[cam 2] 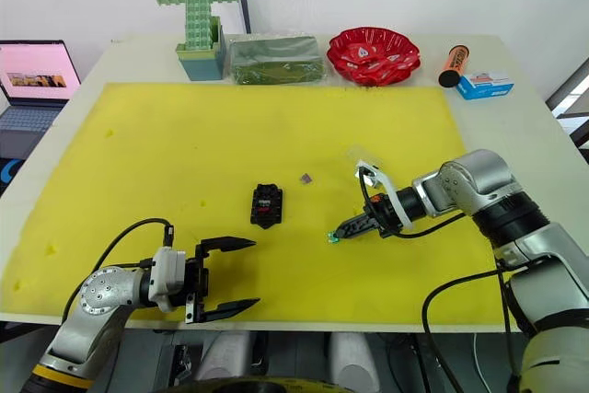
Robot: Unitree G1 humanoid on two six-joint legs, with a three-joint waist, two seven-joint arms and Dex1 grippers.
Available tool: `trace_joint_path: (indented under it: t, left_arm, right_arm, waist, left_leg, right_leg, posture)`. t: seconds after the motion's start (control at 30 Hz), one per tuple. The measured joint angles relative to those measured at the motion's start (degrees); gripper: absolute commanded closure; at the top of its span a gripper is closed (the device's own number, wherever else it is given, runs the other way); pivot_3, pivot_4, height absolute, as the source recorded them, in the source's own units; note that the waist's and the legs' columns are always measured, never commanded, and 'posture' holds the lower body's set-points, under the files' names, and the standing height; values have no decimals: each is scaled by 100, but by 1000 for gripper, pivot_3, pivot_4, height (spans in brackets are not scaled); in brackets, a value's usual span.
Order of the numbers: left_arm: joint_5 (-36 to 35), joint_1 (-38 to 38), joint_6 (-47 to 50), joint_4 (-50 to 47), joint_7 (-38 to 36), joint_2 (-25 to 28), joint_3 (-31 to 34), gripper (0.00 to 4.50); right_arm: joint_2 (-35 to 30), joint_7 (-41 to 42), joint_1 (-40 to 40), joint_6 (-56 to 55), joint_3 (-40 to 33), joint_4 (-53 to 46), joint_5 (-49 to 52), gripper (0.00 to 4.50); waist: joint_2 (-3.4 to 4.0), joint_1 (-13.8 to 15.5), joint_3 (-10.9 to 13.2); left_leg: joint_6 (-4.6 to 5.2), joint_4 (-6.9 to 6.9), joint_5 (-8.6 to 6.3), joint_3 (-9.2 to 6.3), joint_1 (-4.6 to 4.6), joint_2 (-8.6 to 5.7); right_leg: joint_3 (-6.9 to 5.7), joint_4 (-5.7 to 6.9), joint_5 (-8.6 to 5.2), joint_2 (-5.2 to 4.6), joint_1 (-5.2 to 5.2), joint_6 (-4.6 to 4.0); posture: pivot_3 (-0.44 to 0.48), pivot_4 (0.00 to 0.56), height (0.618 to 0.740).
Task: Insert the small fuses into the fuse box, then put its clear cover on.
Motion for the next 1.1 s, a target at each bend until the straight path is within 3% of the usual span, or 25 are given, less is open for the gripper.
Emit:
trace_joint_path:
  t: [0.2,0.37,0.5,0.67,0.93,1.07,1.1]
  left_arm:
    - [28,-106,1,0,8,-1,-3,0]
    - [28,-108,2,3,-5,-1,-8,0]
    - [25,-113,4,21,-28,4,-13,0]
    - [22,-146,5,48,-121,2,-23,0]
    - [20,-415,18,135,-249,-11,-66,0]
    - [20,-403,19,139,-243,-12,-66,0]
    - [20,-392,19,137,-239,-11,-66,0]
  right_arm:
    - [235,291,-10,140,-325,278,-387,2408]
    - [79,48,122,509,-1138,369,-480,2408]
    - [-269,-195,736,1128,-2065,-189,-256,2408]
    - [-185,-719,1461,1770,-3094,-584,573,2408]
    - [588,-1840,1701,1801,-3374,-581,1266,2408]
    - [773,-2122,1700,1801,-3385,-575,1211,3286]
    - [803,-2164,1703,1801,-3378,-574,1192,3286]
  waist:
    - [0,5,0]
    - [0,30,0]
    - [0,57,0]
    - [-3,41,-1]
    - [-4,6,-2]
    - [-5,12,-2]
    - [-5,11,-2]
  left_leg:
    - [0,-1,0,5,0,-1]
    - [0,1,0,6,0,-3]
    - [-1,-3,0,11,0,-5]
    - [0,0,0,15,18,-7]
    - [1,0,-1,17,19,-7]
    - [2,4,-1,15,19,-5]
    - [2,4,-1,16,19,-5]
  right_leg:
    - [6,2,1,0,-1,1]
    - [8,2,1,-3,0,-1]
    - [11,-2,1,-4,-1,-1]
    - [14,7,2,4,12,0]
    - [23,10,3,19,12,3]
    - [26,10,6,24,14,8]
    - [28,10,6,25,14,9]
  posture:
    - [0,150,740]
    - [0,150,740]
    - [0,150,740]
    - [0,150,740]
    - [0,150,740]
    - [0,150,740]
    - [0,150,740]
